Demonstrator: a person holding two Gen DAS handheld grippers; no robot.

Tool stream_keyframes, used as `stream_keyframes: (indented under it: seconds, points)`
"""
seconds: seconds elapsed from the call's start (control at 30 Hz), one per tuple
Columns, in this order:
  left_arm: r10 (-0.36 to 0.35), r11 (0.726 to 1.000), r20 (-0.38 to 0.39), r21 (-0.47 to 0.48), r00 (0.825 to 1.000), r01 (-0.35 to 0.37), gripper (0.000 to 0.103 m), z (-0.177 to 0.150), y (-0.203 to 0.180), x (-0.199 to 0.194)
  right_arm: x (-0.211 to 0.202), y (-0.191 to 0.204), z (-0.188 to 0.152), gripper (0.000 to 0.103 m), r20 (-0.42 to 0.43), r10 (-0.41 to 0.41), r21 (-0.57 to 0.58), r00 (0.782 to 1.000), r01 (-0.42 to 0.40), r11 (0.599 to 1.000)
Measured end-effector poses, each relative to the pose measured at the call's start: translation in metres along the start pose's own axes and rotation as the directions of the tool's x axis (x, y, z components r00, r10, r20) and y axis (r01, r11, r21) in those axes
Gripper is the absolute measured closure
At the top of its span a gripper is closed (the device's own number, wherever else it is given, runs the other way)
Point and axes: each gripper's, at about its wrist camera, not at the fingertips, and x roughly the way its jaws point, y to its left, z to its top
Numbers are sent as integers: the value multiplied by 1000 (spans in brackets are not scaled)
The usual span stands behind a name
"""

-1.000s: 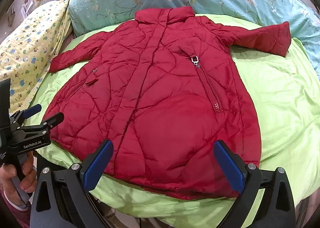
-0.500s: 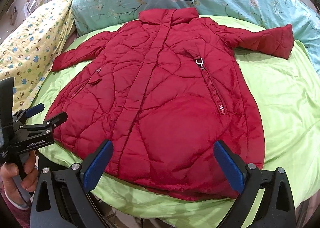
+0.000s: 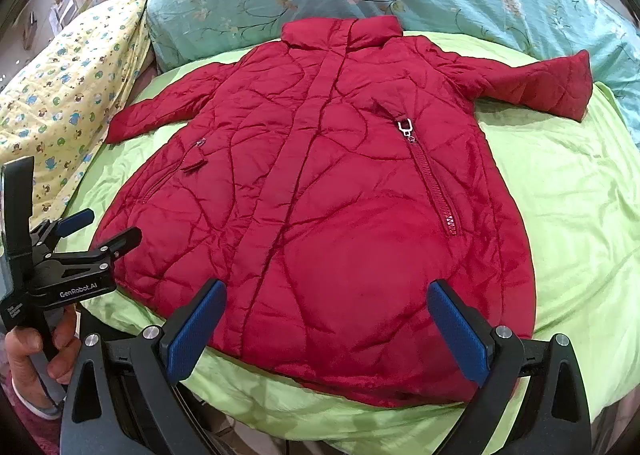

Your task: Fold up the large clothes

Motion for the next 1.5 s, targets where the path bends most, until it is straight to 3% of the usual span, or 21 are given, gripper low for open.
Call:
stream_keyframes:
  seconds: [0.8,1.5]
  points:
    - [-14,1000,-20,11,1000,14,0,5,2,15,8,-8,9,2,-22,26,27,999,-26,999]
    - [-87,994,-39,-67,995,84,0,51,14,49,16,-126,75,2,22,-47,277,999,39,960]
